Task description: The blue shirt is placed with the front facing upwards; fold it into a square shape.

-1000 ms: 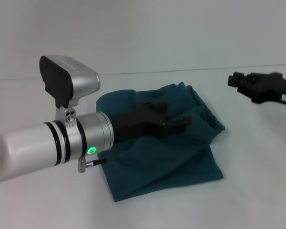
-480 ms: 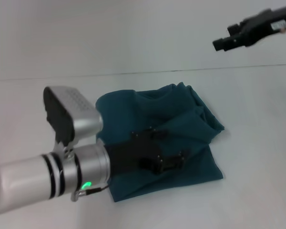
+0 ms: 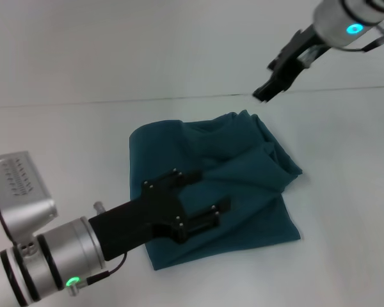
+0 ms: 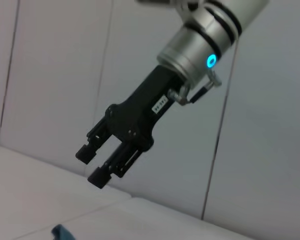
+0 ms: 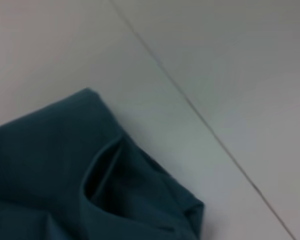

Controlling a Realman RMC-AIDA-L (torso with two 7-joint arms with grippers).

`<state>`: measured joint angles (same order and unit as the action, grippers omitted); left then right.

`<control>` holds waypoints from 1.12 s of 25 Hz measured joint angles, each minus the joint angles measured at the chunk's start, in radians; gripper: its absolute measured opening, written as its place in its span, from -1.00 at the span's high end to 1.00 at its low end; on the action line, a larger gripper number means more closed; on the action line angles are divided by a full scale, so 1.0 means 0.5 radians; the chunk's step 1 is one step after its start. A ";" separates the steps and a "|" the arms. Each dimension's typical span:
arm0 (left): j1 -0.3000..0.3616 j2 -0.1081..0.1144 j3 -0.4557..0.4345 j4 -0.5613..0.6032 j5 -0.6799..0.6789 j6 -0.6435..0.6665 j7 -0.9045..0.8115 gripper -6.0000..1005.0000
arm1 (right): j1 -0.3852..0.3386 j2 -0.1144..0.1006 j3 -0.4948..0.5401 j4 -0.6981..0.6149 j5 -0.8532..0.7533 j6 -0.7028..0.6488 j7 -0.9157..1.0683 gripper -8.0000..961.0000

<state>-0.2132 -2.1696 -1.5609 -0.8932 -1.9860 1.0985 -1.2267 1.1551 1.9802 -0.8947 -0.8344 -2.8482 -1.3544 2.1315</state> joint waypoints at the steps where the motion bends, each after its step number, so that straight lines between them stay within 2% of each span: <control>1: -0.007 0.001 -0.012 0.035 -0.010 0.013 0.003 -0.53 | 0.006 0.018 -0.012 0.032 0.006 0.019 -0.009 -0.49; 6: -0.017 0.000 -0.020 0.114 -0.016 0.030 0.028 -0.53 | 0.005 0.110 -0.070 0.163 0.009 0.176 -0.054 -0.49; 10: -0.019 0.002 -0.023 0.145 -0.017 0.054 0.044 -0.53 | 0.019 0.136 -0.166 0.296 0.004 0.281 -0.060 -0.48; 17: -0.021 0.005 -0.039 0.176 -0.016 0.074 0.045 -0.53 | 0.030 0.198 -0.273 0.299 -0.025 0.389 -0.078 -0.48; 22: -0.023 0.005 -0.040 0.190 -0.017 0.075 0.046 -0.53 | 0.037 0.210 -0.336 0.318 -0.057 0.520 -0.040 -0.45; 28: -0.043 0.004 -0.041 0.210 -0.008 0.075 0.050 -0.53 | 0.059 0.206 -0.345 0.400 -0.058 0.552 -0.037 -0.42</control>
<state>-0.2348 -2.1675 -1.5815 -0.7882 -1.9900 1.1361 -1.2018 1.1847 2.0834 -1.0670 -0.6345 -2.8773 -1.0784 2.1128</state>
